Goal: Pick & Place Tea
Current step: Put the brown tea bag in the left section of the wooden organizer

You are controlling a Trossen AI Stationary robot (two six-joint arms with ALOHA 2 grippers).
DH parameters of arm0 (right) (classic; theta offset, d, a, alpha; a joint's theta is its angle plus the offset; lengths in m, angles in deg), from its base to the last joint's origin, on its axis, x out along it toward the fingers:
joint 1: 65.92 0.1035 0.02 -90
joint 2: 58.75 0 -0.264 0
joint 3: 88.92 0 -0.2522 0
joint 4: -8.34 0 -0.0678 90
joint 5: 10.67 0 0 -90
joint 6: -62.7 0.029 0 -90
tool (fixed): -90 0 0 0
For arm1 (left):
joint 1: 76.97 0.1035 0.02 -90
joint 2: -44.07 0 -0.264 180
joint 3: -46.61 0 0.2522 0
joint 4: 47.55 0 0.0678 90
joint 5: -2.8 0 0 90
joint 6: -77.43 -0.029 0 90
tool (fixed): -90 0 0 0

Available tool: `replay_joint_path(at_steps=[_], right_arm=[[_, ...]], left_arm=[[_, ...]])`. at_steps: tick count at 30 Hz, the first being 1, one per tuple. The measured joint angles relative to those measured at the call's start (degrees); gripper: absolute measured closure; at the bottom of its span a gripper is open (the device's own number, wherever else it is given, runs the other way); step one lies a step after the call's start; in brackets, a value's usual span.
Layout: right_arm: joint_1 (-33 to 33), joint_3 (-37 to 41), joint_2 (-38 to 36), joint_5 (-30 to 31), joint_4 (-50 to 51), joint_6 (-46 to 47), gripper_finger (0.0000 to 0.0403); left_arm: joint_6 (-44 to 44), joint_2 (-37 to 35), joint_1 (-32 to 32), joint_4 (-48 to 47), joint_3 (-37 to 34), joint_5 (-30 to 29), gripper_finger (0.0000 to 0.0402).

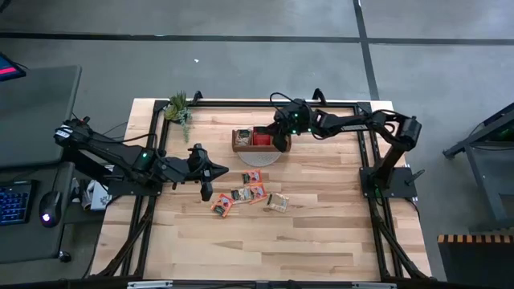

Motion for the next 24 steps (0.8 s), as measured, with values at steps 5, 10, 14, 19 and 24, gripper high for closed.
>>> replay_joint_path(at_steps=[5,10,14,19,24], right_arm=[[0.0,0.0,-0.6,0.3,0.4,0.0,0.0286],[0.4,0.0,-1.8,-0.6,1.0,0.5,0.0272],[1.3,0.0,-4.5,-0.6,2.2,-0.1,0.0272],[2.7,0.0,-9.2,-0.5,6.0,-1.3,0.0272],[4.8,0.0,-14.8,0.3,14.7,-0.9,0.0272]], left_arm=[[0.0,0.0,0.0,0.0,0.0,0.0,0.0401],[0.0,0.0,0.0,0.0,0.0,0.1,0.0401],[0.0,0.0,0.0,0.0,0.0,0.2,0.0401],[0.0,0.0,0.0,0.0,0.0,0.2,0.0401],[0.0,0.0,0.0,-0.1,0.0,0.2,0.0401]])
